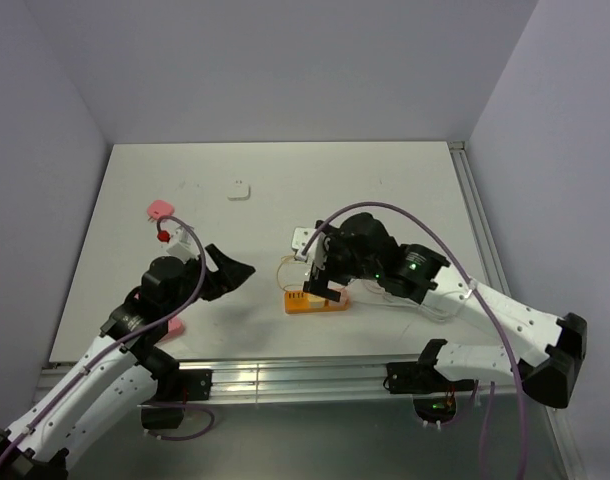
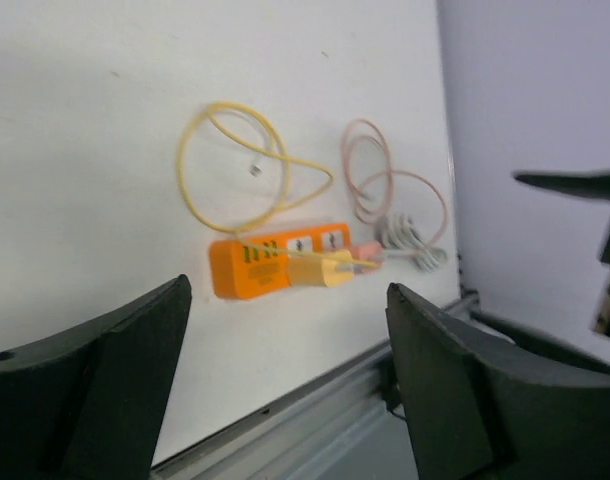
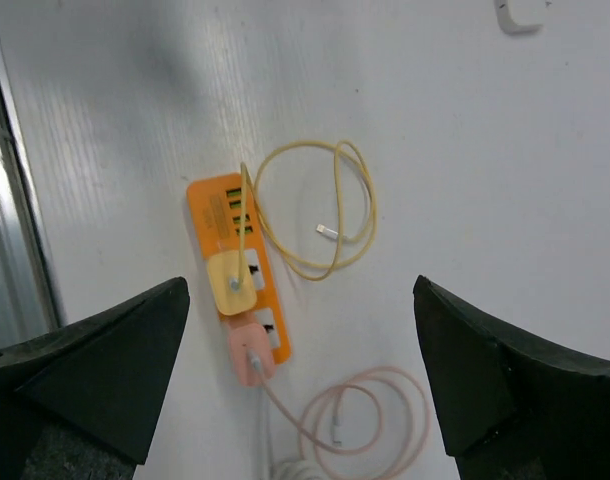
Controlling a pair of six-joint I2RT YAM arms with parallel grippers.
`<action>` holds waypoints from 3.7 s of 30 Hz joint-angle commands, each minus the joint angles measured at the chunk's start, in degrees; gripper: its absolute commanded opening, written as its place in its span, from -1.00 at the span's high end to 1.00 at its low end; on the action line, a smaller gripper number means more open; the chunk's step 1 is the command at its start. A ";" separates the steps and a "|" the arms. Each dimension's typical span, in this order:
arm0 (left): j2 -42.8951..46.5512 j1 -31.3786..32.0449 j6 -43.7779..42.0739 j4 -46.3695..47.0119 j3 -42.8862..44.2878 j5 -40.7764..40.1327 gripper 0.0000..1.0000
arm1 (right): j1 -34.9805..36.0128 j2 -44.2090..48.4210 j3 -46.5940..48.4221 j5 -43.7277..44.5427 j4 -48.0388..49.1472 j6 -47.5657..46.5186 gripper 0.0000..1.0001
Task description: Insert the plug
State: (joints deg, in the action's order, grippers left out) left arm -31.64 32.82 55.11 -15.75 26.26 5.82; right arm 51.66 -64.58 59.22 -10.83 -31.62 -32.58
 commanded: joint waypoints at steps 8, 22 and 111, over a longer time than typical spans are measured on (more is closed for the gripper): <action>-11.16 -1.17 -3.07 -19.14 18.81 -25.15 -0.98 | 0.37 6.21 -0.42 8.89 6.39 34.05 -1.00; -39.17 -10.84 -15.20 -13.70 38.13 -24.54 -0.90 | 0.11 6.32 -1.48 8.11 5.69 54.11 -1.00; -35.36 -13.93 -1.15 60.02 20.51 42.15 0.99 | -11.66 10.61 0.10 -3.22 7.79 67.29 -0.84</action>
State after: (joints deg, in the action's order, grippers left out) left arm -71.64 17.56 45.47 23.83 50.85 35.03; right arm 41.30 -53.78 55.77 -8.78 -28.12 32.01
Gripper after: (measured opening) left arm 0.681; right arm 0.922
